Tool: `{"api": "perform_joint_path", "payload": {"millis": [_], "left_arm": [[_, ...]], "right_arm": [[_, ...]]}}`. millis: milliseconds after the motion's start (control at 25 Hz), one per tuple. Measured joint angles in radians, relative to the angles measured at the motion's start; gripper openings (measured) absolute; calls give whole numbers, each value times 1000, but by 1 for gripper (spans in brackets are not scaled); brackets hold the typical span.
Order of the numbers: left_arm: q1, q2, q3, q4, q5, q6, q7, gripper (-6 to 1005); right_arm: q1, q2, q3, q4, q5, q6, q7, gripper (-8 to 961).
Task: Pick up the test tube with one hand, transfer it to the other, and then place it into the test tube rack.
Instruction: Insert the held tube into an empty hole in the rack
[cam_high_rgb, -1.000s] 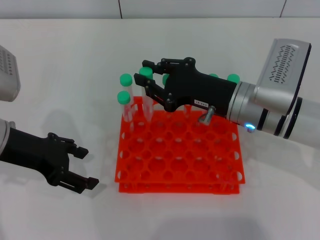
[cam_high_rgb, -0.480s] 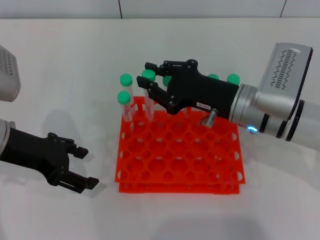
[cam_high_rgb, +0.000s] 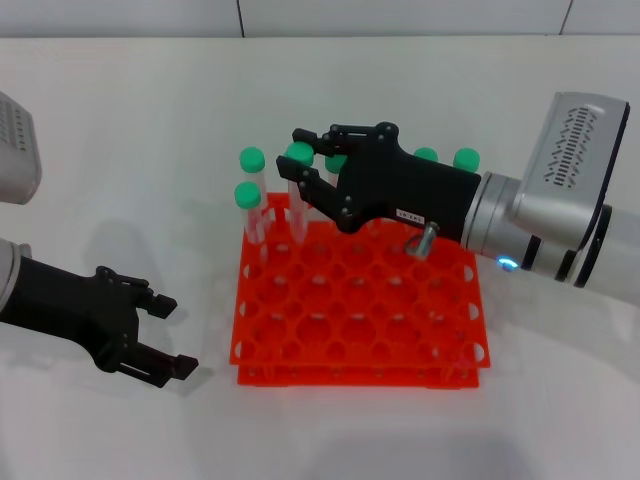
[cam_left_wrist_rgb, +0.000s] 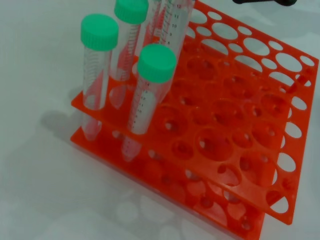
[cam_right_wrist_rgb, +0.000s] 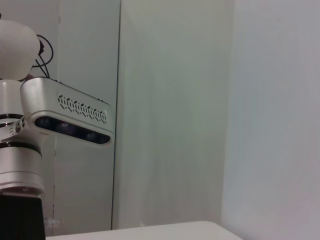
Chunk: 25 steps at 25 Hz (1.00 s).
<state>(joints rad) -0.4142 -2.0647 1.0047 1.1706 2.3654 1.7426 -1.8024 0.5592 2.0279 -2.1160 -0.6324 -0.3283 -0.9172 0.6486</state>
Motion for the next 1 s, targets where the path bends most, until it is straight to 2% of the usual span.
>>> {"api": "perform_joint_path", "payload": {"millis": [1000], "left_arm": [[-3, 0, 0, -11, 2, -1, 12, 864]], "right_arm": [[-11, 0, -10, 24, 0, 2, -12, 269]]}}
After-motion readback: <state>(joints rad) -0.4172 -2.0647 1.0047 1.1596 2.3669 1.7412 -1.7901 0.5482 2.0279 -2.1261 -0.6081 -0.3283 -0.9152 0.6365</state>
